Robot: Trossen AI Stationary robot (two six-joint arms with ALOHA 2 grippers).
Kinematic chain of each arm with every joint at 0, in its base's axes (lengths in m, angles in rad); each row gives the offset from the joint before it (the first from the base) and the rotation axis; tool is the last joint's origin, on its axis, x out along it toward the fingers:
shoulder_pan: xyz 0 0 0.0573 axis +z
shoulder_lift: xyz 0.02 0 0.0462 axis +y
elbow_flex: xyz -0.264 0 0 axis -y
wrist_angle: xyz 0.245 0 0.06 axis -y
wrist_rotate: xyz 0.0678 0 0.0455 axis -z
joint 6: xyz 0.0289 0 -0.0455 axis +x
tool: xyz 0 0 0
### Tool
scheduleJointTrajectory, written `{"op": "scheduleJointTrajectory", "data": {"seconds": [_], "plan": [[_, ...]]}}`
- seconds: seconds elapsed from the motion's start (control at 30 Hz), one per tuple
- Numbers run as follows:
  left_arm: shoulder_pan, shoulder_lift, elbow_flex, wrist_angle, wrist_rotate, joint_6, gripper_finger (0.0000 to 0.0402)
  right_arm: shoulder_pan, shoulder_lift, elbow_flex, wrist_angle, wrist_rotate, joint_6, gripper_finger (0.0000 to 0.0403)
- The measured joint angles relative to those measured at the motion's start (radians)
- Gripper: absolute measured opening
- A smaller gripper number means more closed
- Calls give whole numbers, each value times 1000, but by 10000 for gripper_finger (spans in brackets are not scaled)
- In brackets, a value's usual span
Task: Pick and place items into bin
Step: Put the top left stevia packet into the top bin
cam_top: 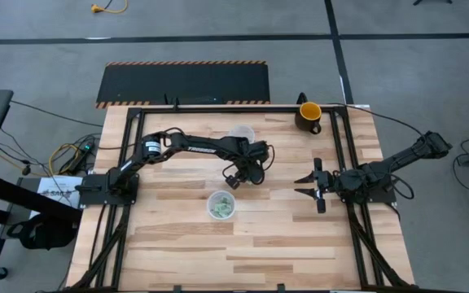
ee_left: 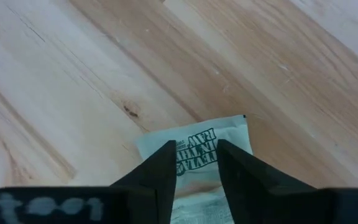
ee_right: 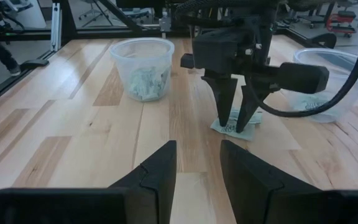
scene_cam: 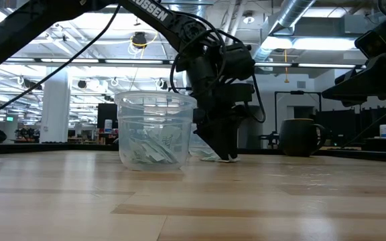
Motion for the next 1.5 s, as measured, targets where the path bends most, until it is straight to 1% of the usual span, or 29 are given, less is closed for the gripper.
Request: {"op": "scheduleJointTrajectory", "data": {"seconds": [0.07,0.13,0.27,0.37,0.57,0.67,0.8,1.03,1.27,1.4,1.5], "plan": [[1,13,6,22,10,-1,99,0,0,0,0,0,0,118],[6,36,26,4,22,-14,91,0,0,0,0,0,0,118],[21,78,82,-62,82,-21,76,0,0,0,0,0,0,118],[25,86,105,-88,80,-21,59,0,0,0,0,0,0,118],[25,88,104,-88,67,-19,7,0,0,0,0,0,0,118],[25,88,115,-97,68,-15,6,0,0,0,0,0,0,118],[24,94,161,-129,55,-15,2,0,0,0,0,0,0,118],[7,101,285,-181,-64,-12,0,0,0,0,0,0,0,118],[7,88,452,-326,-92,-12,0,0,0,0,0,0,0,118],[29,74,566,-463,-141,-15,0,0,0,0,0,0,0,118],[66,26,545,-507,-164,-41,0,0,0,0,0,0,0,118]]}}
